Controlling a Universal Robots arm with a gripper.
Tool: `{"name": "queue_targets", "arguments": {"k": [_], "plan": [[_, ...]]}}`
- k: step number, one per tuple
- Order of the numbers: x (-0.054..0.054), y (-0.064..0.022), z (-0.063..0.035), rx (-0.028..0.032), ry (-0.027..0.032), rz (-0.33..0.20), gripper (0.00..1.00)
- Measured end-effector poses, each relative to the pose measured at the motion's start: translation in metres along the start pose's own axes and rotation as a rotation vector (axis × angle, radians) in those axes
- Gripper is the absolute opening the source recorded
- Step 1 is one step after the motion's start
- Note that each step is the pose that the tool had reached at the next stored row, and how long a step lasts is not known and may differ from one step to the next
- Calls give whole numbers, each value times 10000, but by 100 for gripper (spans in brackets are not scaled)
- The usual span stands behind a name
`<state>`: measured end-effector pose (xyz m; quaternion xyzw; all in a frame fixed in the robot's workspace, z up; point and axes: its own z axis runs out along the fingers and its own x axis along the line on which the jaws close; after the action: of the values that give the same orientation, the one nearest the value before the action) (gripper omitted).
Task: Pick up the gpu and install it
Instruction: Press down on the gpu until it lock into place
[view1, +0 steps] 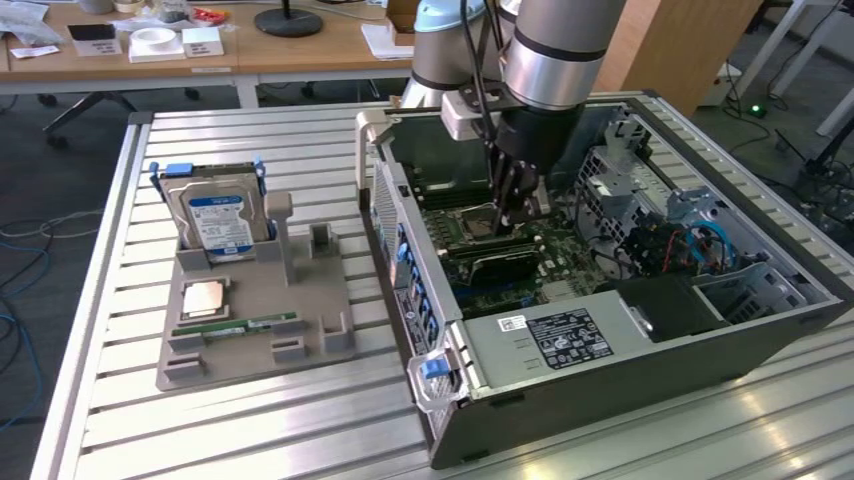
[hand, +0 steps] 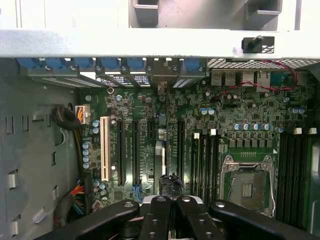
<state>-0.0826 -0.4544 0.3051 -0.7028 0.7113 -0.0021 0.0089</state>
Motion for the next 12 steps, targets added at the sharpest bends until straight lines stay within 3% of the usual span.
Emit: {"name": "queue_targets", "arguments": {"k": [12], "plan": [[-6,1,19,0,1,0,11]]}}
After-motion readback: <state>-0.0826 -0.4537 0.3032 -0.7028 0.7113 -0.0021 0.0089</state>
